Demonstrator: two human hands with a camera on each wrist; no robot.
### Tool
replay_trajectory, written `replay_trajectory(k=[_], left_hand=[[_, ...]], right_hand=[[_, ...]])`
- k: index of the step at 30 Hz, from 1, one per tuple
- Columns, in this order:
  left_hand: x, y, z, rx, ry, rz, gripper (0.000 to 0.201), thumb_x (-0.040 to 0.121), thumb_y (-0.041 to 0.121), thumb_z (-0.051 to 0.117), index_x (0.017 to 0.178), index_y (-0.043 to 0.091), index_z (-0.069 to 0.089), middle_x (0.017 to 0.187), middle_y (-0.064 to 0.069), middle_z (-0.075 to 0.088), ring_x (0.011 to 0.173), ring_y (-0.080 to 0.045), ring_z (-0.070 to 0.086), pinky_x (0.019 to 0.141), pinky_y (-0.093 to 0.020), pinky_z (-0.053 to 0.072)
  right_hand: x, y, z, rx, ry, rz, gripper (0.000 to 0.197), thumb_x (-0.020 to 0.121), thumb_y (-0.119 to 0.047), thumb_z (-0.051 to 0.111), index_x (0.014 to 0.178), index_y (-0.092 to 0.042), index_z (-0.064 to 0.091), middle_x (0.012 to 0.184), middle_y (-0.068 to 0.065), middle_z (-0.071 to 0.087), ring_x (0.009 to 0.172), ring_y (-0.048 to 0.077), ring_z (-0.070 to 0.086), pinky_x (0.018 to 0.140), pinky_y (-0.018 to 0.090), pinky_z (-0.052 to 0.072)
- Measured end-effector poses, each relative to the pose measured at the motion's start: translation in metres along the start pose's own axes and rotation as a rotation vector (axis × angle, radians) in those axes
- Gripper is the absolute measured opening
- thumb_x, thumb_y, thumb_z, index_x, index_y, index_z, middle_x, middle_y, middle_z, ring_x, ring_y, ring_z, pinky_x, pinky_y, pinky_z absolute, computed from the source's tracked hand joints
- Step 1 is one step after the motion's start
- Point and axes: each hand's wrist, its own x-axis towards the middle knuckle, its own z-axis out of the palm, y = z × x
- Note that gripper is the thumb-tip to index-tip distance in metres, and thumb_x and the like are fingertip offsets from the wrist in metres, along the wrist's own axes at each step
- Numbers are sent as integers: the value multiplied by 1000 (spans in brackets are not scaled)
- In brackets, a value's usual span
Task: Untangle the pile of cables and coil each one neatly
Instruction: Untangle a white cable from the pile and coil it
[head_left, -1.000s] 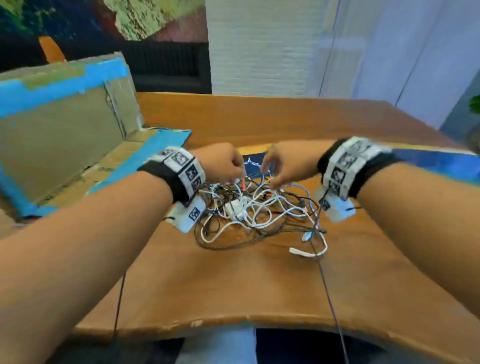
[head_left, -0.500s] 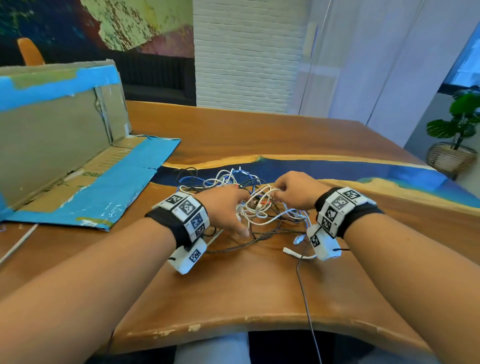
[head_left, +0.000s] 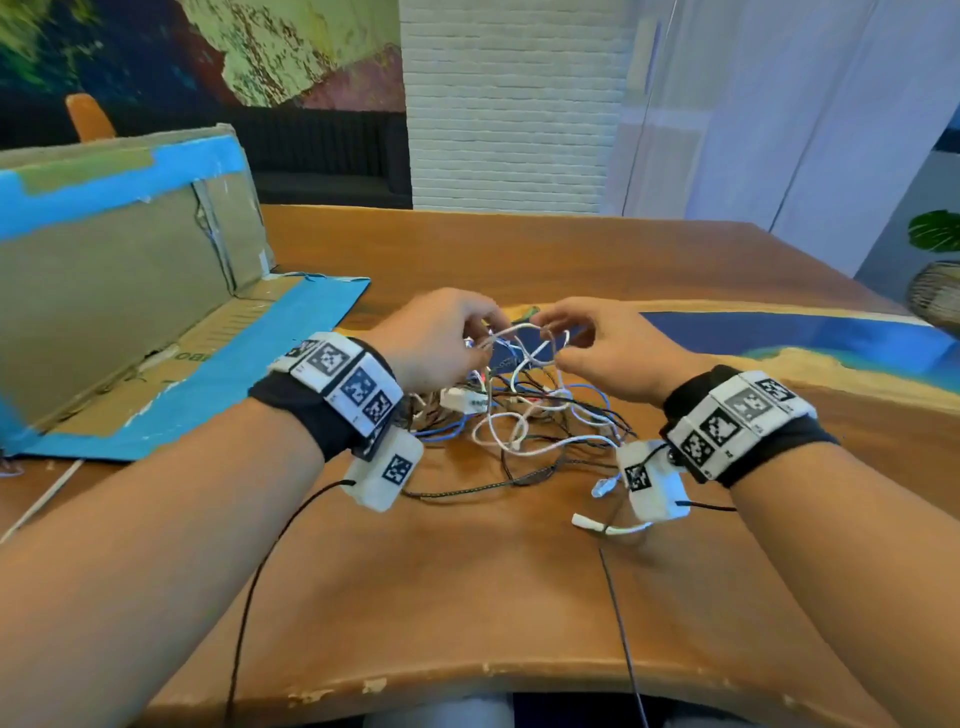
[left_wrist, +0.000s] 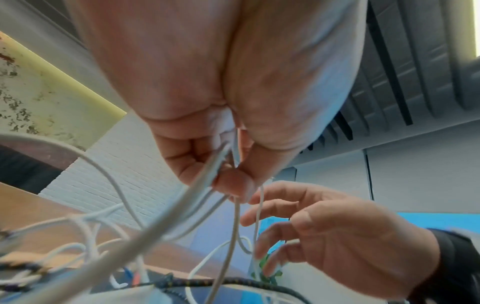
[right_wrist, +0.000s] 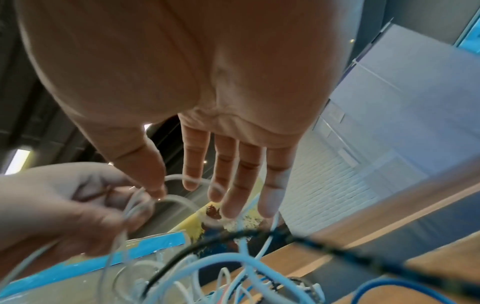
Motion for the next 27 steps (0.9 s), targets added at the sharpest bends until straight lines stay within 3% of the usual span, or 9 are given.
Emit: replay_trajectory(k=[6, 8, 10, 12, 14, 18, 21, 24, 27], left_hand=[[15, 22, 2, -251, 255, 40, 23, 97, 13, 67, 114, 28, 68, 98, 12, 71, 69, -11, 70, 72, -33, 62], [21, 28, 3, -299, 326, 82, 27, 97, 7, 64, 114, 27, 67, 104, 11, 70, 67, -8, 71, 76, -28, 61], [26, 30, 4, -337, 352, 126, 29, 96, 3, 64, 113, 25, 68, 108, 10, 70, 66, -11, 71, 74, -26, 60], [30, 28, 7, -385, 349, 158, 26, 95, 0, 64, 113, 18, 69, 109, 5, 71, 64, -14, 71, 68, -25, 60], [30, 23, 10, -434, 325, 142, 23, 96, -2, 63, 113, 11, 70, 107, 2, 71, 58, -13, 67, 57, -22, 55], [28, -2, -3, -220, 171, 56, 25, 95, 22, 71, 119, 27, 67, 101, 10, 68, 54, -2, 58, 53, -19, 46], [24, -30, -14, 4, 34, -65, 14, 95, 41, 67, 104, 30, 70, 78, 7, 67, 51, -2, 52, 53, -22, 43], [20, -51, -16, 26, 142, -120, 42, 97, 47, 61, 73, 13, 66, 52, 3, 49, 41, -6, 38, 46, -23, 34], [22, -65, -13, -148, 341, -133, 51, 95, 46, 66, 69, 3, 63, 49, -2, 43, 43, -14, 38, 48, -26, 37]], right_hand=[[-5, -7, 30, 190, 169, -65, 69, 76, -36, 86, 117, -33, 31, 125, -3, 53, 81, 16, 74, 79, 47, 61], [-4, -3, 34, 279, 264, -53, 73, 77, -32, 88, 119, -32, 28, 121, -9, 50, 79, 16, 74, 75, 40, 62], [2, 1, 38, 361, 305, -24, 65, 79, -27, 87, 117, -29, 34, 110, -18, 49, 71, 13, 73, 64, 28, 60], [14, 5, 46, 322, 286, -20, 40, 84, -29, 82, 106, -27, 49, 95, -13, 56, 58, 4, 64, 55, 20, 48], [26, 9, 49, 257, 257, -22, 11, 93, -33, 71, 90, -24, 65, 79, -11, 62, 57, 1, 57, 58, 23, 42], [42, 26, 33, 354, 391, -17, 31, 102, -33, 57, 82, -20, 77, 76, 1, 75, 75, 22, 69, 70, 38, 51], [40, 38, 14, 519, 433, -38, 31, 104, -19, 54, 80, -13, 73, 64, 2, 71, 69, 20, 69, 75, 38, 54], [27, 41, 2, 747, 390, -90, 21, 102, -10, 57, 86, -8, 70, 46, -2, 46, 45, 17, 51, 72, 43, 59], [18, 48, -5, 955, 449, -95, 17, 95, 1, 63, 88, -12, 71, 50, 5, 42, 41, 15, 35, 56, 35, 55]])
